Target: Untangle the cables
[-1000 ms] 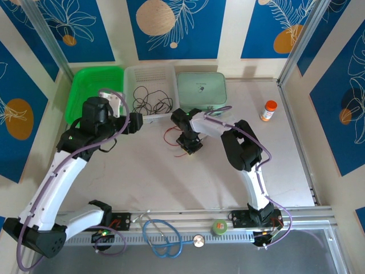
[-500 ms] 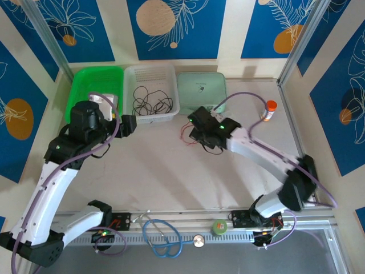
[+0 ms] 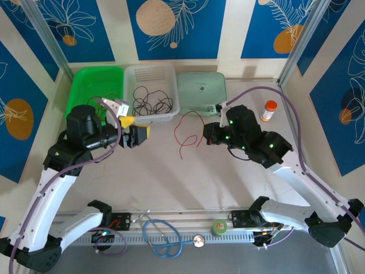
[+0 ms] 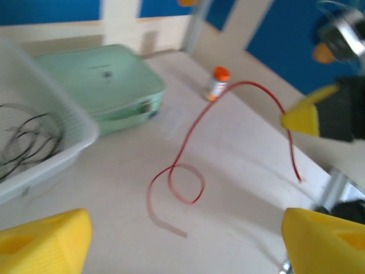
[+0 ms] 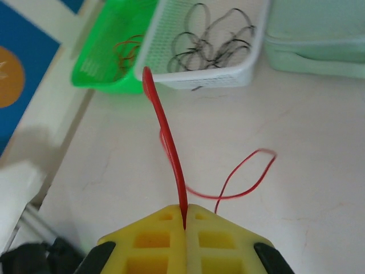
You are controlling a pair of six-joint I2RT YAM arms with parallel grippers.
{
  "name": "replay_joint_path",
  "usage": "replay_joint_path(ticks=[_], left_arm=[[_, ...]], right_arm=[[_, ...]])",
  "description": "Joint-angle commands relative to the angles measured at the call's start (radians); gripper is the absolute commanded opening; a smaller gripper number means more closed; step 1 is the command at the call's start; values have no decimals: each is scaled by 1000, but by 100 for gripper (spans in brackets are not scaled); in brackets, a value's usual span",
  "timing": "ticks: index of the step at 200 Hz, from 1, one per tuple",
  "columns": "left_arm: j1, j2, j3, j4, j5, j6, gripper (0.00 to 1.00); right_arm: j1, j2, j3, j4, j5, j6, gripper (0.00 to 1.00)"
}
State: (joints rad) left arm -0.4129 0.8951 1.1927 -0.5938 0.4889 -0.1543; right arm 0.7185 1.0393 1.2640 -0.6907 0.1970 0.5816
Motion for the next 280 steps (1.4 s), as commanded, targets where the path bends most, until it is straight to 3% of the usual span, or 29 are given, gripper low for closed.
replay_joint_path(ticks=[1,24,66,110,161,188,245,280], left_arm=[[-37,-32,-83,163,223,100,91],[-66,-48,-195,308,242,135,96],[-67,-16,-298,484,166,183,97],[-76,53,-301,588,246,104,93],[-94,49,-311,585,253,61,39],[-95,17,-308,550,240,70,30],[-95,-5,-281,512,228,60,0],[-96,-3,-271,520,234,41,0]], right_arm=[[-39,-15,66,-18,-224,-154,0],[-76,-4,104,2,-360,-180,0],[-93,47,201,-14,-539,-269,0],[-115,96,265,-25,-648,-318,0],[-150,97,231,39,-656,-267,0],[-188,76,188,67,-640,-223,0],[-241,35,63,174,-639,-111,0],[-243,20,12,244,-654,-57,0]])
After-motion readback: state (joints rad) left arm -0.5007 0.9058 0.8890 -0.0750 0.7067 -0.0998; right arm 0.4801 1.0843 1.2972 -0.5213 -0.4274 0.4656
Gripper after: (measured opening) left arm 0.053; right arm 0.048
